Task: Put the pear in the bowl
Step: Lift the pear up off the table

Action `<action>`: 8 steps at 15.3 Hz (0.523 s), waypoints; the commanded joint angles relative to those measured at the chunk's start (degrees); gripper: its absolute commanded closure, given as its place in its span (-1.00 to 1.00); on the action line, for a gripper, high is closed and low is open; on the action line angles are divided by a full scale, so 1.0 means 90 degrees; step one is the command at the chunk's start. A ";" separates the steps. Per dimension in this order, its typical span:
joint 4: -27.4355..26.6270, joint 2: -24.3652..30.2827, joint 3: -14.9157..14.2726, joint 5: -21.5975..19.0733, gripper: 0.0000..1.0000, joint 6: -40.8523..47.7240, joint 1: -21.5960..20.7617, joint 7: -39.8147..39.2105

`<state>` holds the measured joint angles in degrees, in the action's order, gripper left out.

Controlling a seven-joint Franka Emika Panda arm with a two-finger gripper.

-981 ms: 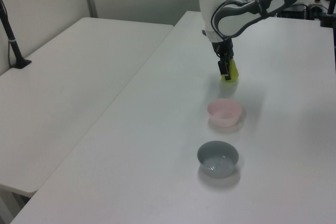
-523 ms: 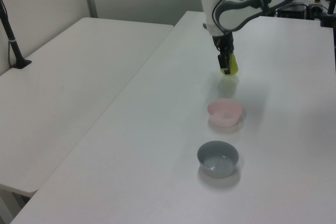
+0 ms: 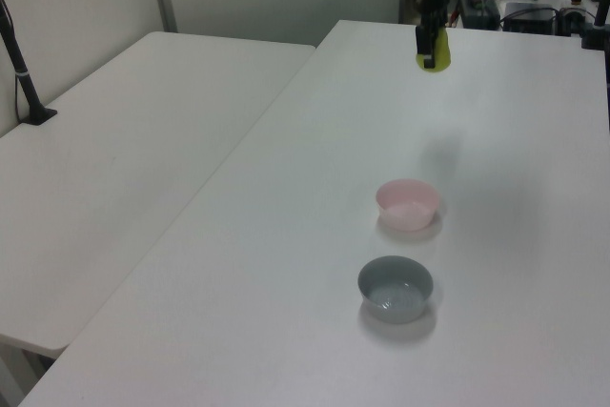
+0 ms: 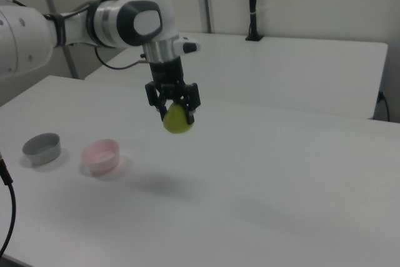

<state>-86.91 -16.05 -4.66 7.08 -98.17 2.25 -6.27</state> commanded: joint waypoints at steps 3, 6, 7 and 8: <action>0.0203 0.0084 0.0117 -0.0396 0.37 0.0468 -0.0668 0.0500; 0.0164 0.0036 0.0127 -0.0571 0.35 0.0449 -0.1292 0.0832; 0.0154 0.0026 0.0127 -0.0678 0.35 0.0439 -0.1565 0.0901; 0.0154 0.0026 0.0127 -0.0767 0.35 0.0439 -0.1732 0.0911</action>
<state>-85.78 -15.94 -2.85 2.46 -95.47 -8.76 0.35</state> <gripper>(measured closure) 0.163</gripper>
